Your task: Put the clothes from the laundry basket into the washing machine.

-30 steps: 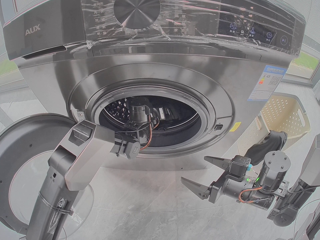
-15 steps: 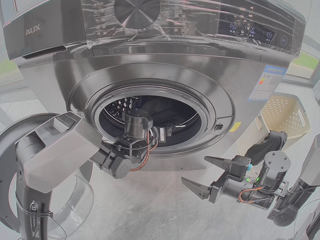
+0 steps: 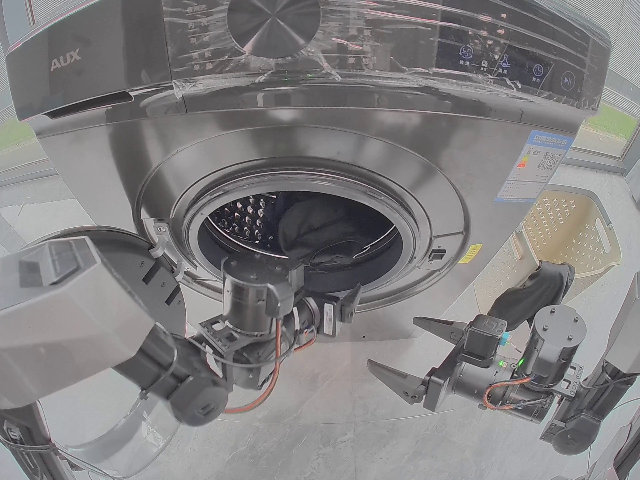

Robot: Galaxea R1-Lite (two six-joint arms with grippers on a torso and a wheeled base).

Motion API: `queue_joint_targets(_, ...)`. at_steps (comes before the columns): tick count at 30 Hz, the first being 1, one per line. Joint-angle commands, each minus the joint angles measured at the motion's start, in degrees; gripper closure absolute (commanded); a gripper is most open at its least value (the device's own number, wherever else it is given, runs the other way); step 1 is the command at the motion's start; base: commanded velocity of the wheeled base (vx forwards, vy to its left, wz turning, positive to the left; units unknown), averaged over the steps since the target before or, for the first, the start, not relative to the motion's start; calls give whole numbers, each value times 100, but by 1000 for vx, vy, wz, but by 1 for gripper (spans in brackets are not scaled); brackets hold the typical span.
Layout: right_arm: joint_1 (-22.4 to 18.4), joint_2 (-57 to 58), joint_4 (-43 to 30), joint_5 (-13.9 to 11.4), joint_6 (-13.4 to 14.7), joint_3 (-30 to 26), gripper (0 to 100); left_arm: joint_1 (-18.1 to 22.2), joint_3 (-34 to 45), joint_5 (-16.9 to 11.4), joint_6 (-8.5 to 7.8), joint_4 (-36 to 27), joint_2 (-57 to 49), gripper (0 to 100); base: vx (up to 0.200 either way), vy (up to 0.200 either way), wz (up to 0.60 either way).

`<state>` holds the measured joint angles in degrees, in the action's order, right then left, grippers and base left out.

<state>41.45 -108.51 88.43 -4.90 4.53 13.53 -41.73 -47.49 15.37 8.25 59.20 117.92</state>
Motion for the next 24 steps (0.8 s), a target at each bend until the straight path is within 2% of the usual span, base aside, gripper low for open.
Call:
queue_joint_targets(1, -5, 603, -1, 7, 4, -571, 0, -679, 1392, 1, 10, 611, -1157, 0, 0, 0, 0)
queue_joint_targets(4, -93, 1042, -1, -2, -5, -984, 0, -898, 2095, -96, 18, 769, -1887, 0, 0, 0, 0)
queue_joint_targets(5, -93, 1042, -1, -2, -5, -984, 0, -898, 2095, -96, 18, 769, -1887, 0, 0, 0, 0)
queue_joint_targets(6, -119, 1376, -1, 15, -14, -1204, 0, -978, 2473, -140, 18, 769, -2353, 0, 0, 0, 0)
queue_joint_targets(10, -216, 1956, -80, 86, -23, -1353, 0, -951, 3018, -193, 18, 725, -3144, 0, 0, 0, 0)
queue_joint_targets(13, -286, 2352, -116, 446, -32, -1353, 0, -890, 3431, -184, 27, 690, -3785, 0, 0, 0, 0)
queue_joint_targets(15, -295, 2431, -133, 516, -23, -1353, 0, -890, 3537, -184, 18, 672, -3961, 0, 0, 0, 0)
queue_joint_targets(16, -418, 2572, -230, 622, -23, -1353, 0, -767, 3791, -184, -17, 593, -4321, 0, 0, 0, 0)
queue_joint_targets(19, -708, 2703, -344, 648, -14, -1353, 0, -556, 4038, -175, -34, 496, -4682, 0, 0, 0, 0)
queue_joint_targets(20, -972, 2809, -432, 648, -14, -1353, 0, -450, 4178, -175, -34, 452, -4980, 0, 0, 0, 0)
queue_joint_targets(24, -1183, 3064, -660, 657, -14, -1353, 0, -239, 4354, -184, -43, 320, -5517, 0, 0, 0, 0)
